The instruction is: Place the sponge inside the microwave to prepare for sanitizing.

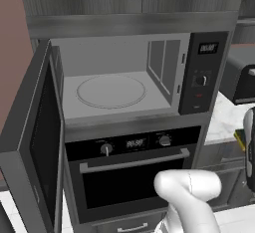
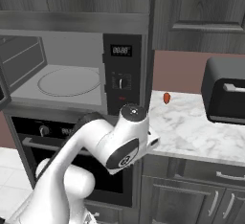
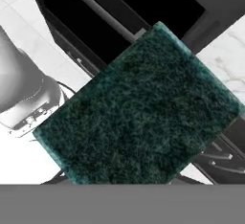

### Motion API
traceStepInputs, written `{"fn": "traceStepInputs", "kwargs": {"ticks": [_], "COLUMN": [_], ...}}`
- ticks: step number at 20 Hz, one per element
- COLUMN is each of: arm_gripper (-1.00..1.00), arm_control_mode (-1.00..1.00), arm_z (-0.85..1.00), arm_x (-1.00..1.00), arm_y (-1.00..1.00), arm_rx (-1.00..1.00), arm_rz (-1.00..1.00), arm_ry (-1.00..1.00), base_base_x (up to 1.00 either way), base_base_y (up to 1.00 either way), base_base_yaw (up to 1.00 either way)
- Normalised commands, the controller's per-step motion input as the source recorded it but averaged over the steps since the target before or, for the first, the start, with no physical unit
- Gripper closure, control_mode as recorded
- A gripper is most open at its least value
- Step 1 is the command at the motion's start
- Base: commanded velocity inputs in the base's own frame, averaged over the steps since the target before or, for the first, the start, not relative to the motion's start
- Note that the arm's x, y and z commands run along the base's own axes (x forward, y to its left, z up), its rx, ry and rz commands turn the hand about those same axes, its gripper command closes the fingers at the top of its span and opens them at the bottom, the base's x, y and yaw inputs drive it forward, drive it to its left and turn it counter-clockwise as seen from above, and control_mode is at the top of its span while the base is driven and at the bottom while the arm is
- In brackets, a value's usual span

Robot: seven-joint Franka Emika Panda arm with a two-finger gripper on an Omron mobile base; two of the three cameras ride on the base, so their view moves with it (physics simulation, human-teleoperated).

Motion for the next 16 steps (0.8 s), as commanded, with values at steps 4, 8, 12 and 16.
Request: {"fn": "traceStepInputs", "kwargs": {"ticks": [4,8,12,16], "arm_gripper": [1.0,1.0,1.0,1.0], "arm_control_mode": [-1.0,-1.0,-1.0,-1.0], "arm_z": [0.56,0.2,0.12,0.11], "arm_x": [-0.4,-0.17,-0.01,0.0], "arm_y": [0.81,0.57,0.42,0.65], "arm_rx": [-0.09,0.01,0.17,0.2], "arm_rz": [-0.07,-0.3,-0.46,-0.41], "arm_ry": [-0.11,-0.02,-0.14,-0.24], "base_base_x": [0.0,0.0,0.0,0.0], "base_base_y": [0.0,0.0,0.0,0.0], "base_base_yaw": [0.0,0.0,0.0,0.0]}}
